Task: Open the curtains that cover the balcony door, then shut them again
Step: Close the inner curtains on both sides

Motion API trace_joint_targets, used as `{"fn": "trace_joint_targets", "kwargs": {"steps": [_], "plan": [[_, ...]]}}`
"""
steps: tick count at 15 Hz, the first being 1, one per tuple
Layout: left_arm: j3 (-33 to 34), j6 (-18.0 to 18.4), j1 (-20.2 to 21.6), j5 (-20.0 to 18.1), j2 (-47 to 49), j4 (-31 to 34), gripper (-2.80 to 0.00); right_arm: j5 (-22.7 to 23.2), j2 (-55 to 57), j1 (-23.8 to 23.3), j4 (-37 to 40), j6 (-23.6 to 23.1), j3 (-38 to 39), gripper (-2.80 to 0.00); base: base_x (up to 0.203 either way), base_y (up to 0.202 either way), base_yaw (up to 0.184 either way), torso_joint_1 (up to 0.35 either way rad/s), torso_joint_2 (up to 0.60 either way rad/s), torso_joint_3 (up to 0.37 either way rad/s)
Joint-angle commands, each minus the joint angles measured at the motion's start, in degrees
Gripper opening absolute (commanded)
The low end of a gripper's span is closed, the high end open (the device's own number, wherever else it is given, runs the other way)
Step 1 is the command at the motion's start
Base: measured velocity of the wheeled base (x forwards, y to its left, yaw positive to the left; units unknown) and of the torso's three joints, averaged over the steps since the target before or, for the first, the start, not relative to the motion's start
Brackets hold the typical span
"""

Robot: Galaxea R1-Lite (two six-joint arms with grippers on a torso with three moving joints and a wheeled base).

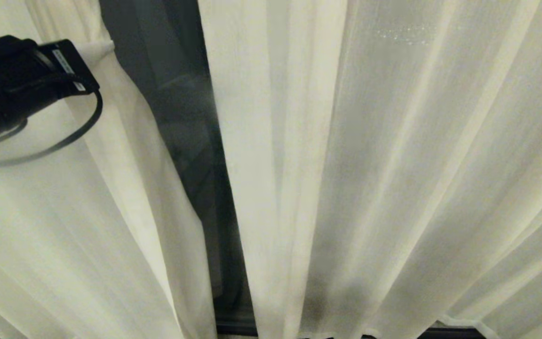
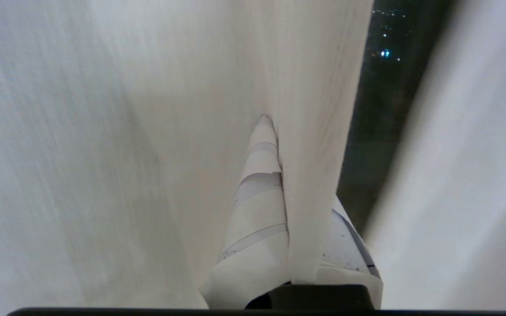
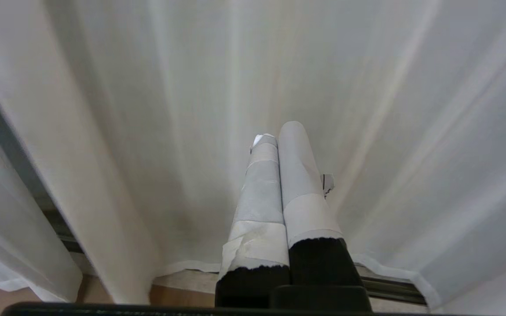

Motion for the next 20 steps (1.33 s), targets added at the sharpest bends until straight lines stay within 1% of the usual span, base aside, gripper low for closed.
{"fn": "trace_joint_targets", "kwargs": {"steps": [1,20], "plan": [[0.0,-0.1,-0.2,-0.1,0.3,-0.2,-2.80,0.1,0.1,0.0,0.0,0.0,0.0,-2.80,0.000,-0.191,0.003,0.000,0.00,0.000],[0.1,-0.1,-0.5,-0.1,1.1,-0.3,-2.80,0.1,0.1,0.0,0.0,0.0,0.0,-2.80,0.000,-0.188,0.001,0.003,0.00,0.002]]}}
